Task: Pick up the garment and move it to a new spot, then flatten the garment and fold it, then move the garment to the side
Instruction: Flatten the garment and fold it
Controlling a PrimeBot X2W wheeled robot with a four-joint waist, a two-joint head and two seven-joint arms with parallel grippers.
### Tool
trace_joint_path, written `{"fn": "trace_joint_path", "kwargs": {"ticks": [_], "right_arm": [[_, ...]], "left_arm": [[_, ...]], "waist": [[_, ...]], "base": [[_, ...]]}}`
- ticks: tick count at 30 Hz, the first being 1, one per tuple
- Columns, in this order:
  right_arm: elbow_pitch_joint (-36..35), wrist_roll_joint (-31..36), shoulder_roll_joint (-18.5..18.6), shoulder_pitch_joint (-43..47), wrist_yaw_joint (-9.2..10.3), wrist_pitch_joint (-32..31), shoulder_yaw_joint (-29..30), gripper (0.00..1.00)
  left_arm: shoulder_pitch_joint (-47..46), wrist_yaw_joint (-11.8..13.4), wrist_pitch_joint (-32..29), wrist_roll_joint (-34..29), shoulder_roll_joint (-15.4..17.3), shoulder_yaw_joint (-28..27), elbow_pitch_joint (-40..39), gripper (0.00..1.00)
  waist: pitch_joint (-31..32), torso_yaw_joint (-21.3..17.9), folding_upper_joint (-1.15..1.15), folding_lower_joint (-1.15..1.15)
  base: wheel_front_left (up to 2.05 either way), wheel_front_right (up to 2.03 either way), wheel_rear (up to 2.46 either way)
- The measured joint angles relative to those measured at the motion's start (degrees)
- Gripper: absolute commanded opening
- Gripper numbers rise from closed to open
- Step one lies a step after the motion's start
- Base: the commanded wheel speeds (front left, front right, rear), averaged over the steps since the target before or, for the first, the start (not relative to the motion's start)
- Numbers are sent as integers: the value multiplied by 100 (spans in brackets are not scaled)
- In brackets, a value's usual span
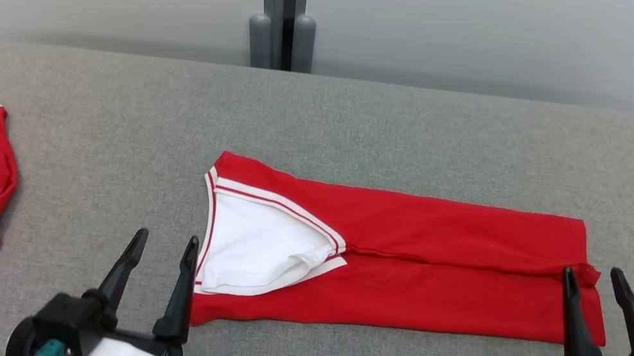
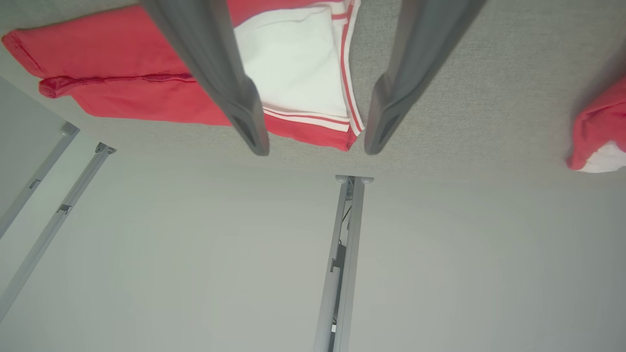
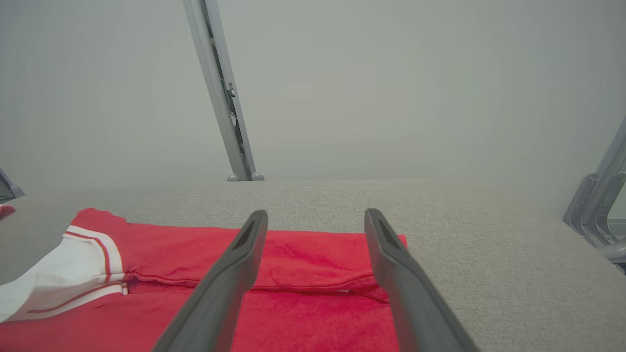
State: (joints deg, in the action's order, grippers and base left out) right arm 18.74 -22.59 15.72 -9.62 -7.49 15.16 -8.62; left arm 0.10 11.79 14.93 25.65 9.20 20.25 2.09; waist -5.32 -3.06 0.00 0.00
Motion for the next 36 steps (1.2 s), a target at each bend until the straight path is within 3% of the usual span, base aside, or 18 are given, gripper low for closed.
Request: {"fn": "trace_joint_path", "kwargs": {"ticks": [15,22,28,36], "right_arm": [[-272,82,-404,758,-1,-1,359,100],[1178,-835,-393,-134,0,-210,772,100],[2374,-1036,-301,-1154,0,-553,1014,100],[3660,-928,-248,-2051,0,-550,1039,100]], "left_arm": [[770,-258,5,-1128,-505,-465,-305,100],[710,-449,5,-1394,-595,-478,-315,100],[523,-628,5,-1552,-612,-412,-240,100],[318,-770,5,-1613,-625,-336,-131,100]], "waist": [[222,-10,0,0],[-36,-7,0,0],[-339,69,0,0],[-671,212,0,0]], "base": [[0,0,0],[0,0,0],[0,0,0],[0,0,0]]}}
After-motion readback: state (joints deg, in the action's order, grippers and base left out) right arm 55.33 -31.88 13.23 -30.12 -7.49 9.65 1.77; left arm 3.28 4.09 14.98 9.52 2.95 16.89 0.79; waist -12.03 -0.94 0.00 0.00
